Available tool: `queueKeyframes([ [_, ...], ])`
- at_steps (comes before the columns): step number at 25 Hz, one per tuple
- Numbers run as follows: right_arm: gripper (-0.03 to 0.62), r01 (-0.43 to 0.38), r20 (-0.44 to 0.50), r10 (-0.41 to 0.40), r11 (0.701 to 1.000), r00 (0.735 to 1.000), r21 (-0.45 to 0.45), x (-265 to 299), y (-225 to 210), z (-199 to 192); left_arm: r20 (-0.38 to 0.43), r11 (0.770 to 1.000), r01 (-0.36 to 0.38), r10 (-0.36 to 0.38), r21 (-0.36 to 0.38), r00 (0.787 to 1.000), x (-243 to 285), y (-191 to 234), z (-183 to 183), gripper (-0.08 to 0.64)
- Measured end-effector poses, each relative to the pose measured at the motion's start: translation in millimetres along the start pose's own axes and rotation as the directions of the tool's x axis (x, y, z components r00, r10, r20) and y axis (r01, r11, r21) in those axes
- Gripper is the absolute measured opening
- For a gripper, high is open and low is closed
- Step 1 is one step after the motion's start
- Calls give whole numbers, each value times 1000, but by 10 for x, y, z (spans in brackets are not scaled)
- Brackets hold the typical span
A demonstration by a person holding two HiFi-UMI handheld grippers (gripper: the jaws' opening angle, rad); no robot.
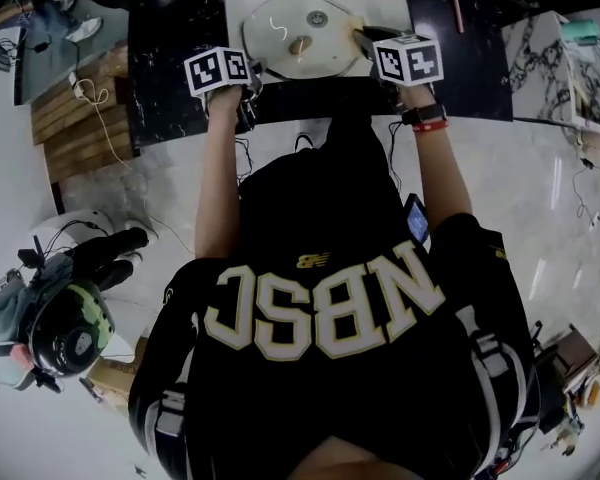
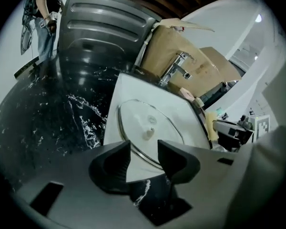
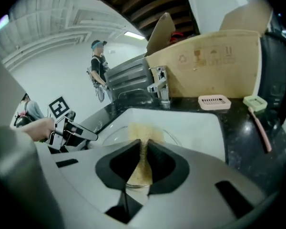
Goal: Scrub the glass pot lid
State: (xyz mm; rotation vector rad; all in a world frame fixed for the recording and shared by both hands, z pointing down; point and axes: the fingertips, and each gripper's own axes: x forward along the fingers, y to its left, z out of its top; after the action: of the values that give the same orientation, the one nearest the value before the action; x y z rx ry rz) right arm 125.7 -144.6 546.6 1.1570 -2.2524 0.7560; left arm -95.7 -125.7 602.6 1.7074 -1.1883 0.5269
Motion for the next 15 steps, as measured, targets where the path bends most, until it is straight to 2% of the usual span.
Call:
queueKeyframes([
  [3,55,35,80,-35,999,996,5,-84,87,172,99,998,39,-45,56,994,-172,-176,166,188],
  [6,55,97,170,-89,995,981,-37,-186,149,448,240,985,62,-101,162,965,-403,-452,476,187],
  [10,58,201,299,-177,978,938,-51,-389,139,766,417,953,104,-221,285,882,-789,-933,886,187],
  [15,60,288,449,-233,956,863,-57,-676,192,1177,557,907,61,-308,417,771,-1186,-1353,1300,180],
])
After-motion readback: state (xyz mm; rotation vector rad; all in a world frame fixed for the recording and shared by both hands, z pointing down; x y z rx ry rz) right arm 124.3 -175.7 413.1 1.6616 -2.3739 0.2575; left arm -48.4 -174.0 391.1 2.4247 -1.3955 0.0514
